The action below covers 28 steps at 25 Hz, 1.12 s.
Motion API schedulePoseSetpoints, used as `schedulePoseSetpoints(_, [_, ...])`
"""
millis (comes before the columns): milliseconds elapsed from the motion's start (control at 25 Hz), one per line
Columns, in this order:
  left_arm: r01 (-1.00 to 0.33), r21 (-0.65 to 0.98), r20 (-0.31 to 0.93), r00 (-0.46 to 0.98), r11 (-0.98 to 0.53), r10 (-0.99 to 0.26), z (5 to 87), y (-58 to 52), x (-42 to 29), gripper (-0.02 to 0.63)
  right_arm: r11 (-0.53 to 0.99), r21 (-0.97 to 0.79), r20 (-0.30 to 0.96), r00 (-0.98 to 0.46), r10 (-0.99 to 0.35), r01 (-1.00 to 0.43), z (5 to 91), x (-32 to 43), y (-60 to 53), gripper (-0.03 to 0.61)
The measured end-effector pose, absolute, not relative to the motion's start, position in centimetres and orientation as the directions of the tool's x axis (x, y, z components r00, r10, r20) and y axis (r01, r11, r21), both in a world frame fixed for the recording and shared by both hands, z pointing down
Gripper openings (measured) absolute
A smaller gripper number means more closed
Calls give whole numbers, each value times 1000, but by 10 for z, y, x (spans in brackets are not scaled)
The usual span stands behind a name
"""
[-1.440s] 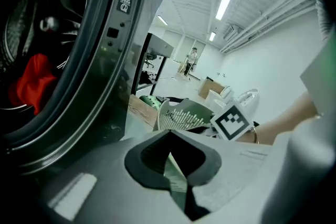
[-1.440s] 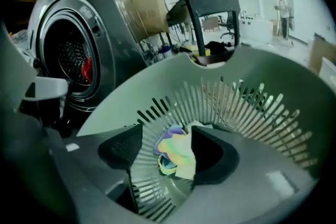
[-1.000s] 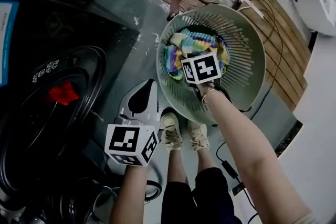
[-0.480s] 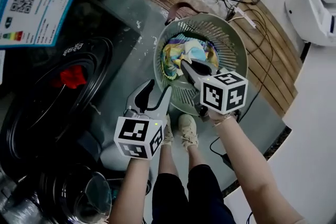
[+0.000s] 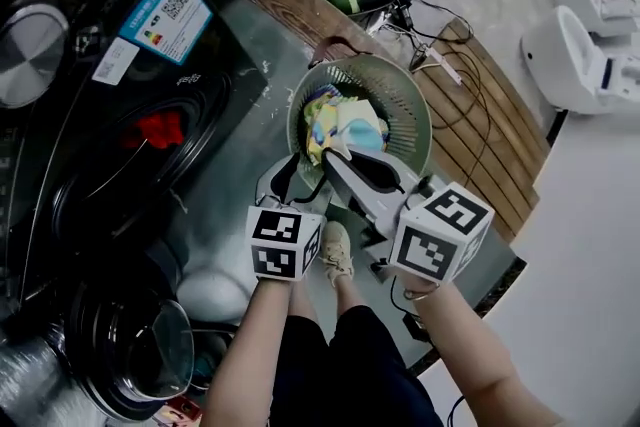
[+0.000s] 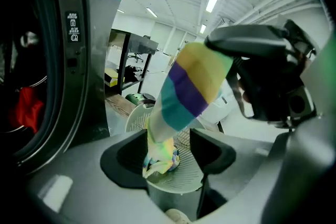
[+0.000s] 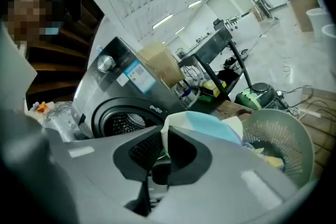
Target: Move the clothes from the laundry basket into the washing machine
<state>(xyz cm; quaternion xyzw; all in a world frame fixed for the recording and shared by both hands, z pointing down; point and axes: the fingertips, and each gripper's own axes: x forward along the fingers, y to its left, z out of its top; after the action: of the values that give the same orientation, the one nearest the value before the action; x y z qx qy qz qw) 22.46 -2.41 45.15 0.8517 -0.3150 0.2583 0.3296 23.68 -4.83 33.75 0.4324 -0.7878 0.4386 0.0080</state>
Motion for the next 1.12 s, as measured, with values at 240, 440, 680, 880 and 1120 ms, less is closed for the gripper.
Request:
schedulePoseSetpoints(240, [-733, 396, 634, 654, -554, -413, 431, -27, 221, 303, 338, -701, 286, -681, -674, -628, 264, 224, -35, 48])
schedulePoseSetpoints(440, [-730, 399, 634, 657, -555, -408, 431, -25, 216, 140, 366, -698, 260, -694, -672, -616, 267, 227, -28, 48])
schedulePoseSetpoints(680, [-758, 405, 639, 635, -512, -435, 426, -16, 187, 129, 314, -580, 388, -594, -705, -752, 309, 256, -25, 52])
schedulePoseSetpoints(880, [-777, 414, 599, 624, -473, -502, 392, -13, 160, 129, 340, -455, 494, -551, -673, -823, 345, 257, -17, 131])
schedulePoseSetpoints(1120, [-802, 398, 534, 597, -445, -599, 327, -14, 124, 129, 511, -414, 573, -652, -497, -753, 372, 199, 2, 445])
